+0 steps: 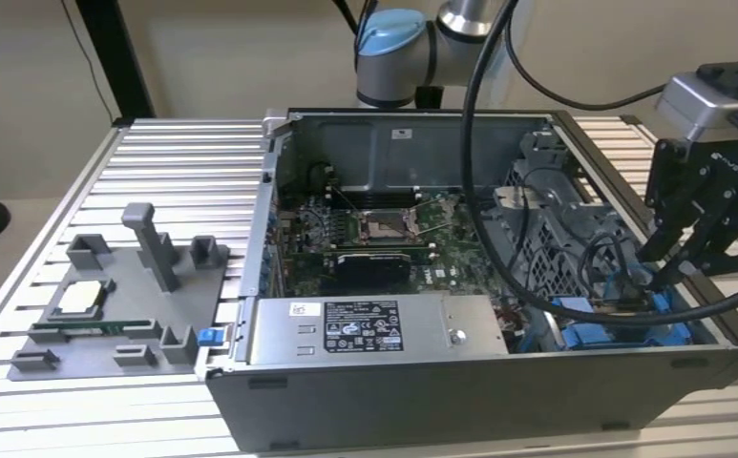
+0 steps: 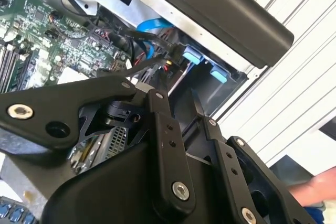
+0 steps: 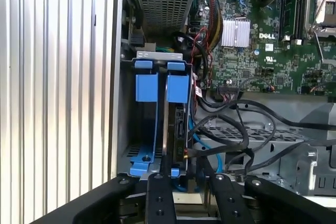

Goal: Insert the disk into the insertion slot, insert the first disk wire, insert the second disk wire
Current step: 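Insert the second disk wire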

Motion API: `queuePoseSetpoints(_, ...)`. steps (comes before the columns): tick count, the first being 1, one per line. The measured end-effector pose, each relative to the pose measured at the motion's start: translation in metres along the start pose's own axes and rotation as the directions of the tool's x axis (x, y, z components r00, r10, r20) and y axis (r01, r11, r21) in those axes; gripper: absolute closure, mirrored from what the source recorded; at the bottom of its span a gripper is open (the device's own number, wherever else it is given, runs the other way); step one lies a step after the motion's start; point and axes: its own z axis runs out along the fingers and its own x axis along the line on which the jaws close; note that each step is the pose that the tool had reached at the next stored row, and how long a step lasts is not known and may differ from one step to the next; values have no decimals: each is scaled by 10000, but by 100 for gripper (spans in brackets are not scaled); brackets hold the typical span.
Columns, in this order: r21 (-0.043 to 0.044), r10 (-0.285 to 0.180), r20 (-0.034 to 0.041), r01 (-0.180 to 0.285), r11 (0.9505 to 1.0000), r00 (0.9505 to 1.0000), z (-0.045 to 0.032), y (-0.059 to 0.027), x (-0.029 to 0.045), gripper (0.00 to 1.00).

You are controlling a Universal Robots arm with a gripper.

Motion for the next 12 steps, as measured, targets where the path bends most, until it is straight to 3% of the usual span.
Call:
queuePoseSetpoints(6,0,0,1,0,10000,10000,5,-129,-1,0)
queuePoseSetpoints(12,0,0,0,0,10000,10000,103,-191,-11,0)
